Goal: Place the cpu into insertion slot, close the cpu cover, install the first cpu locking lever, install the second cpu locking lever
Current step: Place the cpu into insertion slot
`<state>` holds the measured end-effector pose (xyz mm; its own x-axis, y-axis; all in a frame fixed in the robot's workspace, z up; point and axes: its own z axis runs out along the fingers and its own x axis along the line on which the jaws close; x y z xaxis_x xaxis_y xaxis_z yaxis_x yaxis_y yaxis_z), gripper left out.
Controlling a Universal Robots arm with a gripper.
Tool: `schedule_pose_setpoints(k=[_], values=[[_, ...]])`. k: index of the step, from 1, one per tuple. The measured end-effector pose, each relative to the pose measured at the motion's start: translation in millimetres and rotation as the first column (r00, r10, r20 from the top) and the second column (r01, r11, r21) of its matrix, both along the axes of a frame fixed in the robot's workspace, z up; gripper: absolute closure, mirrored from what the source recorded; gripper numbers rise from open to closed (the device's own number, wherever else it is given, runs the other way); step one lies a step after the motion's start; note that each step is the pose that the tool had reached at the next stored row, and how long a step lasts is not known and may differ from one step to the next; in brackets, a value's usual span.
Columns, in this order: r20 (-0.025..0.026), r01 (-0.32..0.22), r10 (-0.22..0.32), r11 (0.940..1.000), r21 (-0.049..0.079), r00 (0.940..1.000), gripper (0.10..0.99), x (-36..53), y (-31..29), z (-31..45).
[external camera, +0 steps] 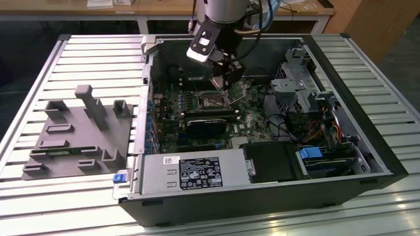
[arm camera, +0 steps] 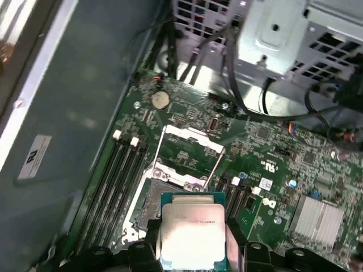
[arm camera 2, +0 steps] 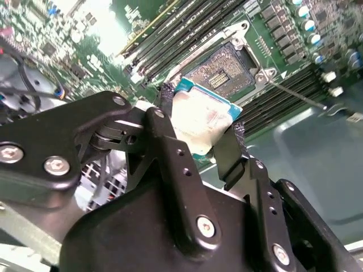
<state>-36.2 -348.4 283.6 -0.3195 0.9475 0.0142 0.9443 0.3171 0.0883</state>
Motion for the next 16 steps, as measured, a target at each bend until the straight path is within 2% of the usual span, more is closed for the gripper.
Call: schedule_pose_setpoints(k=[4, 8, 11, 16], values=[[0.0001, 0.072, -0.072, 0.9974, 0.0, 0.9974, 0.553, 0.0, 0.0, -2.1], [0.0, 0.144, -0.144, 0.9895, 0.0, 0.9895, 0.553, 0.0, 0.0, -5.2], [0.0001, 0.198, -0.198, 0.9802, 0.0, 0.9802, 0.553, 0.0, 0.0, -8.2], [0.0, 0.28, -0.28, 0.9599, 0.0, 0.9599, 0.553, 0.0, 0.0, -13.3]])
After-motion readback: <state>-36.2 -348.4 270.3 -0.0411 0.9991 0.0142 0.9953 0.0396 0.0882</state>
